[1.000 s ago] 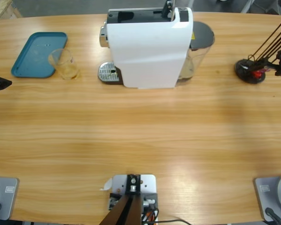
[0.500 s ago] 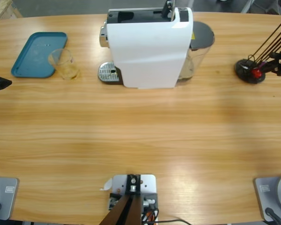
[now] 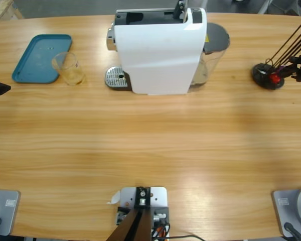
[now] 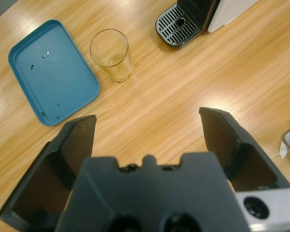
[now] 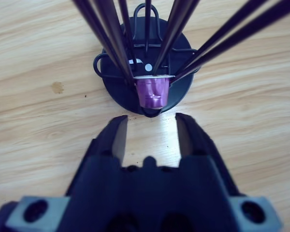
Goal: Pour coffee
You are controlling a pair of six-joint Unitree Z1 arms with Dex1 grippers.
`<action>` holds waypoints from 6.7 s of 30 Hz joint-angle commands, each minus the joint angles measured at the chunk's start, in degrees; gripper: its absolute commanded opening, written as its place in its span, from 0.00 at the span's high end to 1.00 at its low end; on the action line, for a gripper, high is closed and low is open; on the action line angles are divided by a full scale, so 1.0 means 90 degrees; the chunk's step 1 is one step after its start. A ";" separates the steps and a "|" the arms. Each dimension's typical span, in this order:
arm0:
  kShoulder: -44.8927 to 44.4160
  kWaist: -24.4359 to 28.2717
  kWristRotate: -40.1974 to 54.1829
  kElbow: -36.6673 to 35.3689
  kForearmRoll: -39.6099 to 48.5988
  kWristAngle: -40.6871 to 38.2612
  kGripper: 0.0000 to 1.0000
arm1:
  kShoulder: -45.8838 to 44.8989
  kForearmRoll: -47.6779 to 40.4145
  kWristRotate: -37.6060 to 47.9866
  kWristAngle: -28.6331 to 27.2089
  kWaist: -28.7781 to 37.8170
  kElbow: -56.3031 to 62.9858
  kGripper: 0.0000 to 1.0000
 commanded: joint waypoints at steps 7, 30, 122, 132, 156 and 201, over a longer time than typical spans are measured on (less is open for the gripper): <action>-0.0135 -0.0004 -0.0040 0.0263 -0.0130 0.0085 0.08 | 0.0515 -0.0042 0.0024 0.0033 0.0134 0.0078 0.34; -0.0172 -0.0004 -0.0040 0.0282 -0.0130 0.0075 0.08 | 0.0203 -0.0034 0.0102 -0.0363 0.0259 0.0219 1.00; -0.0409 -0.0004 -0.0049 0.0390 -0.0238 0.0048 0.08 | -0.0141 -0.0331 0.0307 -0.0664 0.0648 0.0347 0.03; -0.0770 -0.0006 -0.0069 0.0419 -0.0248 -0.0042 0.08 | -0.1629 -0.1313 0.0842 -0.1293 0.1609 0.1576 0.00; -0.1104 -0.0013 -0.0079 0.0507 -0.0326 -0.0178 0.08 | -0.0426 -0.2186 0.1858 -0.1686 0.1349 0.1984 0.20; -0.1276 -0.0023 -0.0088 0.0595 -0.0384 -0.0188 0.09 | -0.0815 -0.2700 0.1186 -0.1272 0.0972 0.2240 0.49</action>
